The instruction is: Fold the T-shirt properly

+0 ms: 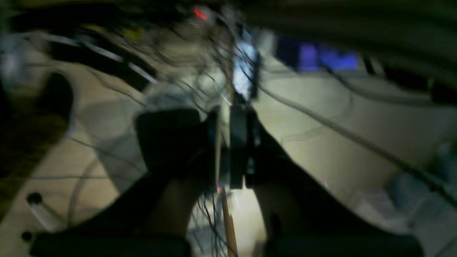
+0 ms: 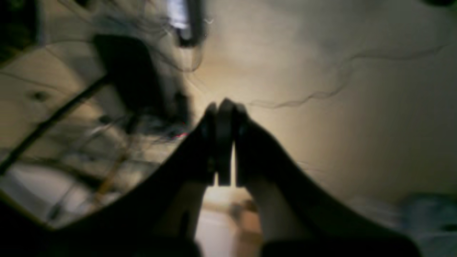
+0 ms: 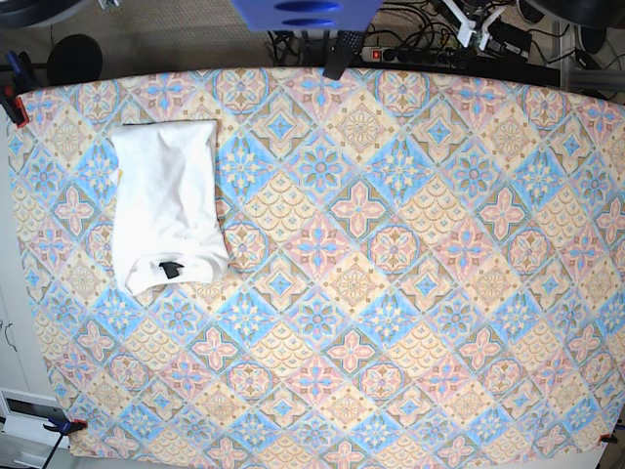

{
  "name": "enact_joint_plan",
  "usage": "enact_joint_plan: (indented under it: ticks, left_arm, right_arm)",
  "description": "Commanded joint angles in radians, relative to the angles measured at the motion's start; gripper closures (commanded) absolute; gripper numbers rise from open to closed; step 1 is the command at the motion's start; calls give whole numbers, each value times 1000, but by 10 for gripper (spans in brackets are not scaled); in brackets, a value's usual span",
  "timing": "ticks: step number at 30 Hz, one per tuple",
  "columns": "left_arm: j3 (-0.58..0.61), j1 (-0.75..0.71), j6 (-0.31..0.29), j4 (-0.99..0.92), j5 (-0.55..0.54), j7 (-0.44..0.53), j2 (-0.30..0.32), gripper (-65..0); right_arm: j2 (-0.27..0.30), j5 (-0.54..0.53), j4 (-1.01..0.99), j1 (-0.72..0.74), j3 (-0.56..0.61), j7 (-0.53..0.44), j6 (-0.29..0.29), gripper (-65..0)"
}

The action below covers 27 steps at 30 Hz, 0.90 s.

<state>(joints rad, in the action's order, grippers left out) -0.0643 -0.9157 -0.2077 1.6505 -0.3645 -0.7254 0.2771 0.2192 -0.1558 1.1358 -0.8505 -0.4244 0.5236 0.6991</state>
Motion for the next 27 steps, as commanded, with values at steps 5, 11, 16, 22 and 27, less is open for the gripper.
enact_joint_plan:
  ticks: [5,11,16,22,27]
  left_arm:
    - [90,85,6,-186,45,63,7,-31]
    - [168,177,9,-293,100,99,3,-31]
    - [258,286,9,-497,97,165,-2,-31]
    - [380,372,9,-740,98,355,-3,-31]
    - [499,467,9,-987,98,551,-32,-31]
  right_arm:
    - [23,-3,-193,73,-6,-93,-1,0]
    - [23,5,-402,173,-6,-181,-1,0]
    - [23,127,-489,248,-14,-230,-1,0]
    - [13,146,-590,294,-9,-310,-1,0]
    - [-57,146,-735,394,-8,-376,-1,0]
